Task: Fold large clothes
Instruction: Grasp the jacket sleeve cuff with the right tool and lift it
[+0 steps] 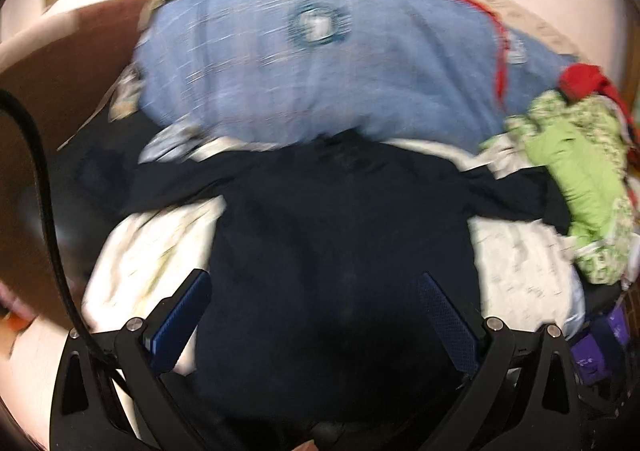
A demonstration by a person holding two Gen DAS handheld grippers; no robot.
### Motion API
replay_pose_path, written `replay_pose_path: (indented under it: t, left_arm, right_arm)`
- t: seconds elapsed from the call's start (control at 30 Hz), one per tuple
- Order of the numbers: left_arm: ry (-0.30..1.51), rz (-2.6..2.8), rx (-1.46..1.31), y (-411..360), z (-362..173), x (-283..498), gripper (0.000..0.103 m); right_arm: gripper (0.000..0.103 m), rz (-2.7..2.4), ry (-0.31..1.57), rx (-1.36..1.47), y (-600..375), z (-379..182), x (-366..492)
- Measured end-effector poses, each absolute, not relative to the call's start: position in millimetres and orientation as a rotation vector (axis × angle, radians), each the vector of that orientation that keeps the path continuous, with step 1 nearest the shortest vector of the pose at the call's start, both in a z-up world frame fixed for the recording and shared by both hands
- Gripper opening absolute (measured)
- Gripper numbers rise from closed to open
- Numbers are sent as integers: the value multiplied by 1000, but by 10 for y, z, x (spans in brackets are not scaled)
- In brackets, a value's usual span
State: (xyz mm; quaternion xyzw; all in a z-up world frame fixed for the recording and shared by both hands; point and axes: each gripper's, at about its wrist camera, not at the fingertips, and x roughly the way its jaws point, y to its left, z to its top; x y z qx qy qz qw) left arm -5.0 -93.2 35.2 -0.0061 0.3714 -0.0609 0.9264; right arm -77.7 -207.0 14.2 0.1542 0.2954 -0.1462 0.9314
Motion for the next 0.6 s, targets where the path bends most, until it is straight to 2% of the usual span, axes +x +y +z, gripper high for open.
replay_pose_path:
  t: [0.13,0.33,0.47,0.57,0.6]
  left_arm:
    - [769,-406,-35,-1798,269,385,103]
    - [817,-700,-142,-3059,-176,995,103]
    - [851,-659,-116,-3313,-336,1148,103]
    - [893,-651,-147,-3147,-450,1195,103]
    - [907,-638,-156,-3082,-483,1206,103]
  right_arm:
    - [103,-424,568,426,-2745,-7,-976]
    - [103,-550,556,613,-3719,-412,-1136]
    - [103,-506,399,625,-4455,-541,-923]
    - [102,-452,417,612,-4975,-636,-438]
    - [96,-398,403,634,-5216,-710,-256]
